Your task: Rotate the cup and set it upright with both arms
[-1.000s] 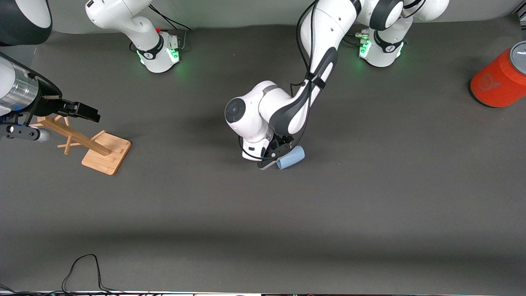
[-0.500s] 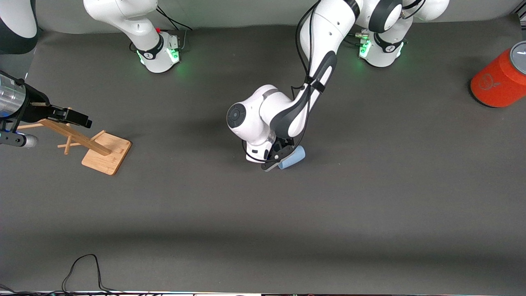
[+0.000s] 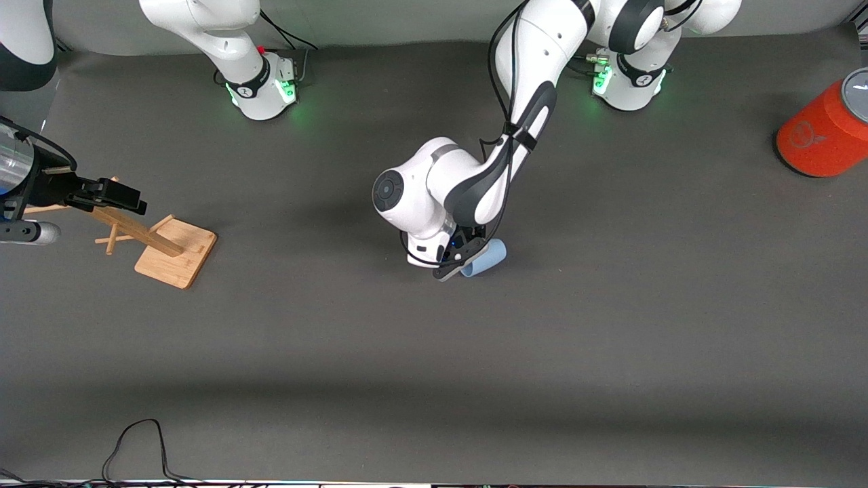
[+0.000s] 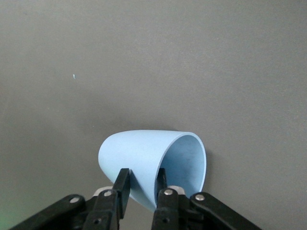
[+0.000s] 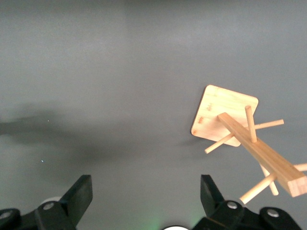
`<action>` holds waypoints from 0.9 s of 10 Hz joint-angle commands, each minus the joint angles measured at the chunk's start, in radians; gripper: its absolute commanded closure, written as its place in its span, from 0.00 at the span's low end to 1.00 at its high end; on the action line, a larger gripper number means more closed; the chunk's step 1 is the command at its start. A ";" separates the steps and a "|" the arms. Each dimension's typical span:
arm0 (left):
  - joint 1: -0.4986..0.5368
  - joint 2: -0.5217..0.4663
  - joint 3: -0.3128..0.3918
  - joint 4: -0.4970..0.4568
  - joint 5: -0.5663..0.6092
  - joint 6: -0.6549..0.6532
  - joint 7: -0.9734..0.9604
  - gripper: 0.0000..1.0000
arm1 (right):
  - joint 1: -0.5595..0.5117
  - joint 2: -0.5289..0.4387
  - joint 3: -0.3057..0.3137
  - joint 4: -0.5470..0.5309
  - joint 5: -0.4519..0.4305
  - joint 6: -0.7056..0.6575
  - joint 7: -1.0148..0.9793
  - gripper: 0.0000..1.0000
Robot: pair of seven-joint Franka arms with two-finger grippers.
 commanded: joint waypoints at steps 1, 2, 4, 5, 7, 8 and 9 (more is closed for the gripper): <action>-0.004 -0.024 -0.004 0.018 -0.002 -0.051 0.020 1.00 | -0.015 -0.009 0.004 -0.009 -0.013 0.043 -0.080 0.00; -0.004 -0.026 -0.005 0.020 -0.002 -0.054 0.020 1.00 | -0.006 -0.009 0.002 -0.009 -0.018 0.045 -0.080 0.00; -0.005 -0.052 -0.024 0.018 -0.007 -0.085 0.021 1.00 | 0.046 -0.009 -0.048 -0.009 -0.037 0.059 -0.079 0.00; -0.001 -0.070 -0.037 0.018 -0.013 -0.094 0.024 1.00 | 0.046 -0.009 -0.050 -0.009 -0.038 0.060 -0.080 0.00; 0.002 -0.133 -0.044 0.010 -0.132 -0.109 0.046 1.00 | 0.046 -0.010 -0.052 -0.009 -0.038 0.059 -0.079 0.00; 0.009 -0.155 -0.042 0.001 -0.195 -0.074 0.049 1.00 | 0.046 -0.010 -0.052 -0.009 -0.038 0.056 -0.074 0.00; 0.021 -0.175 -0.044 -0.023 -0.226 0.000 0.052 1.00 | 0.046 -0.013 -0.052 -0.009 -0.038 0.050 -0.068 0.00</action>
